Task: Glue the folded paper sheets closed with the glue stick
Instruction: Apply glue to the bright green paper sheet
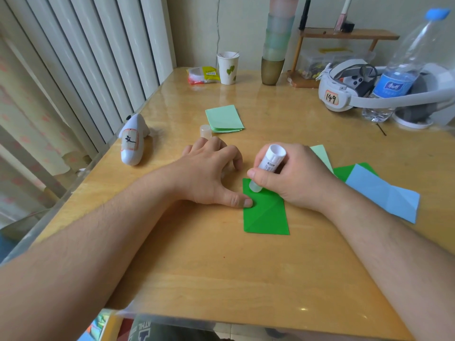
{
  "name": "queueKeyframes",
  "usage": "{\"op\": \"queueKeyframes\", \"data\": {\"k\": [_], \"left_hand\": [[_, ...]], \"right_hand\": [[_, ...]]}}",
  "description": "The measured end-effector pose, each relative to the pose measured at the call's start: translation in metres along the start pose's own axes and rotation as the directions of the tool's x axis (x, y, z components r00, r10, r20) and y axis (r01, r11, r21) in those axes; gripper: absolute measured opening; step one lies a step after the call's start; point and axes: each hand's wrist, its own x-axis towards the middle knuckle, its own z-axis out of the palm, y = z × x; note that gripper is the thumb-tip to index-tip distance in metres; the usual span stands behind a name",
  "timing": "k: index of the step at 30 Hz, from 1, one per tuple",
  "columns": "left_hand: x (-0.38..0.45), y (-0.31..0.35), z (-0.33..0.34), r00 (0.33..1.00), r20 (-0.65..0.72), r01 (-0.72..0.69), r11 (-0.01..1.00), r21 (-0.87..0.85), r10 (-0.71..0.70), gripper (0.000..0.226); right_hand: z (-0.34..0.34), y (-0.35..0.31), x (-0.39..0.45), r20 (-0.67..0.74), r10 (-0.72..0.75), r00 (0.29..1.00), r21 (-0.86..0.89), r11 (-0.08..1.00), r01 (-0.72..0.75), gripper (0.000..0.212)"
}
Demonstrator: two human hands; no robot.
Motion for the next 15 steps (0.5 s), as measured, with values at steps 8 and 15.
{"op": "queueKeyframes", "data": {"k": [8,15], "left_hand": [[-0.002,0.0,-0.002,1.0,0.015,-0.015,0.999,-0.03,0.015,0.08],[-0.002,0.0,-0.002,1.0,0.015,-0.011,0.999,-0.033,0.011,0.082]], "right_hand": [[-0.022,0.006,-0.007,0.077,0.035,0.996,-0.008,0.999,-0.035,0.013],[-0.026,0.013,-0.006,0.058,0.046,0.997,-0.039,0.998,-0.044,0.013]]}}
